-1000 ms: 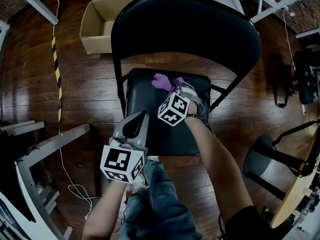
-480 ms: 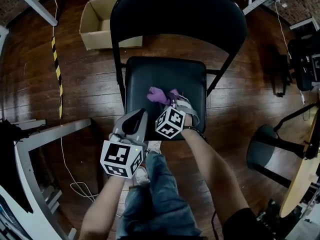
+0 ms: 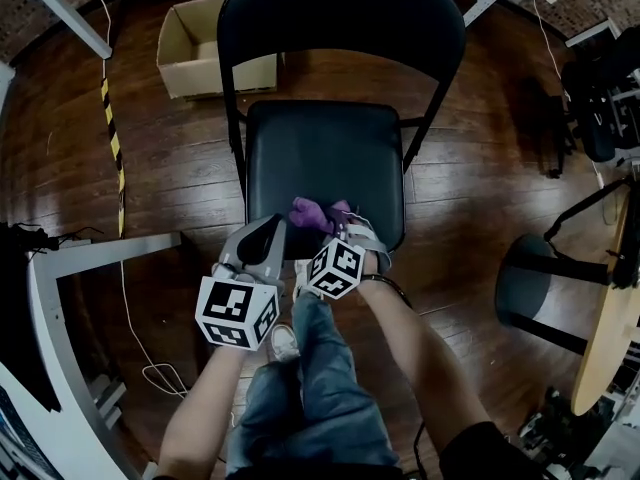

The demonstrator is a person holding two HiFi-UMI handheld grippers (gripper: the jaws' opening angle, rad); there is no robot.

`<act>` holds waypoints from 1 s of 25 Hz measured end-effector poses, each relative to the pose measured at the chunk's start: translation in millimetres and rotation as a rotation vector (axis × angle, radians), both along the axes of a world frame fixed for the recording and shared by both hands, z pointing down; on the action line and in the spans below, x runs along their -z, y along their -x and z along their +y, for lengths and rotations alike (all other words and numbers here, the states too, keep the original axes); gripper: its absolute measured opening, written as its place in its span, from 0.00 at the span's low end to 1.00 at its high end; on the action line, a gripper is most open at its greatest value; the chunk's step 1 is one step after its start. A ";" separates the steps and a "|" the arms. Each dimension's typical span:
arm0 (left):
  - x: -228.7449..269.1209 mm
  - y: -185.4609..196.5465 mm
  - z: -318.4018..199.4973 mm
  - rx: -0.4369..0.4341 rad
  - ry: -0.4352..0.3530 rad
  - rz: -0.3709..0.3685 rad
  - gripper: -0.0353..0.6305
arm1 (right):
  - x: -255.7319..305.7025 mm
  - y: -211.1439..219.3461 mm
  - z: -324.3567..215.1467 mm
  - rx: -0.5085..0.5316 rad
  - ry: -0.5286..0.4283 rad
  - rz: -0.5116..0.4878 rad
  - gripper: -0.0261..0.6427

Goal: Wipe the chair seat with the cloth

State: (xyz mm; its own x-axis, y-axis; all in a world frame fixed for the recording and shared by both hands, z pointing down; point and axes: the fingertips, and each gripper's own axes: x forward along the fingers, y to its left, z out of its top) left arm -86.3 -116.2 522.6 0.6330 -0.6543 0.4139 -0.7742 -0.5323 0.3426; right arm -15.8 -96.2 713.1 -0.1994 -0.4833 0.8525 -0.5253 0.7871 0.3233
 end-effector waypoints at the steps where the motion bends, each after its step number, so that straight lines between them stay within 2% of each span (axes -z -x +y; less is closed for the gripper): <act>1: 0.3 -0.5 4.4 -0.001 0.000 0.002 0.06 | 1.0 0.5 7.2 -0.006 -0.001 -0.003 0.16; 9: -1.7 -7.0 31.9 -0.032 0.010 0.002 0.06 | 1.4 9.2 56.3 -0.031 0.010 -0.031 0.16; 15: -1.6 -13.1 35.1 -0.042 0.015 -0.001 0.06 | -0.9 9.6 63.1 -0.038 0.022 -0.039 0.16; 19: -0.9 -17.5 25.9 -0.040 0.013 0.003 0.06 | 17.7 4.8 46.9 -0.053 -0.040 -0.083 0.16; 25: 5.5 -32.8 -8.7 -0.019 -0.004 0.036 0.06 | 62.7 -32.7 -30.8 -0.139 -0.171 -0.130 0.16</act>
